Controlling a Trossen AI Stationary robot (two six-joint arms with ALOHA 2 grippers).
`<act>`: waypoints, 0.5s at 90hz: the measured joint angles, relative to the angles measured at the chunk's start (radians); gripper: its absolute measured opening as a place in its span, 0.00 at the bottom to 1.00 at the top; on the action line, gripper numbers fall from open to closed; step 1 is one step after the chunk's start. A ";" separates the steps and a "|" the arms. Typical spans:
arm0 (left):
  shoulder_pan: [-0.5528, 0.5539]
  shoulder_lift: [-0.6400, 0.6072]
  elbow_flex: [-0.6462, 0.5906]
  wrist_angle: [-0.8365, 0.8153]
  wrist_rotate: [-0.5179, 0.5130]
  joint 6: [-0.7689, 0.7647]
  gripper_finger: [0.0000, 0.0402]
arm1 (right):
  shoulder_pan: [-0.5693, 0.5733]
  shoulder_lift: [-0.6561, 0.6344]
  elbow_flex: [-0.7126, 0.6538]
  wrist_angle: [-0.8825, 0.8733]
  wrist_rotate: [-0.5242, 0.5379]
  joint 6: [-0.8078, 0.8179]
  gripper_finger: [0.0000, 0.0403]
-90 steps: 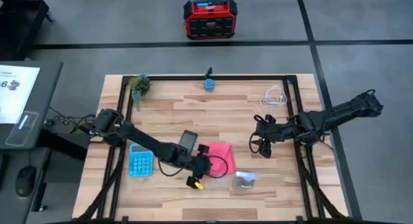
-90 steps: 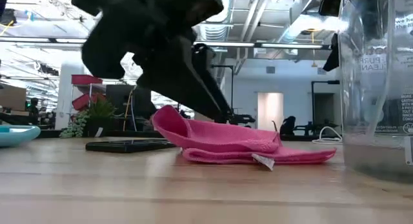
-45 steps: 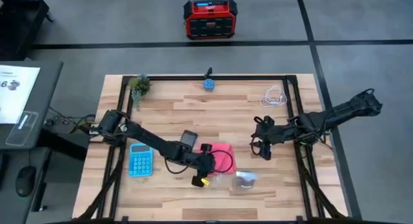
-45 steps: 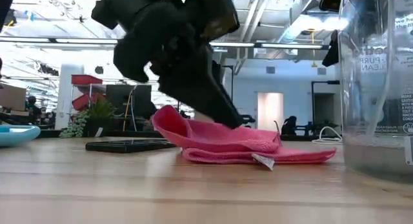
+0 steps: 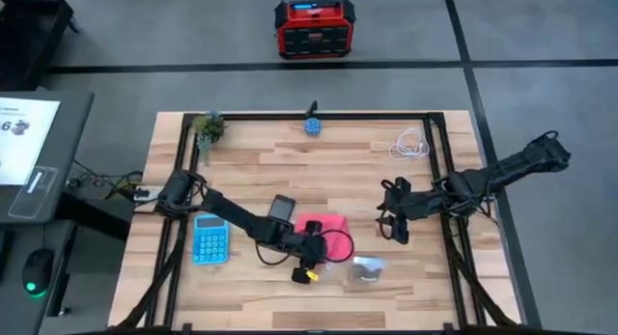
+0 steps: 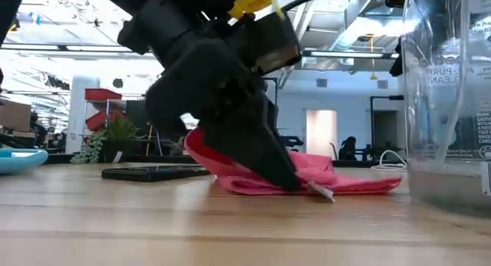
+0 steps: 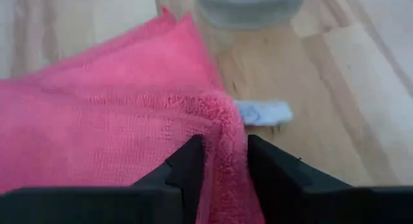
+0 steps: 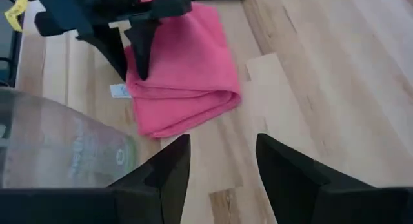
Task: Apply microfiber cloth
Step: Spray the front of the black cellphone using transparent spray bottle
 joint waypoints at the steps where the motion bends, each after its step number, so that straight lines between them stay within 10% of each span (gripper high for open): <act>1: 0.000 -0.003 0.000 0.000 0.000 0.000 0.20 | 0.000 0.000 0.000 -0.001 0.000 0.000 0.41; 45: 0.019 -0.036 0.001 -0.060 0.020 -0.023 0.14 | 0.000 0.000 0.000 -0.001 0.000 0.018 0.41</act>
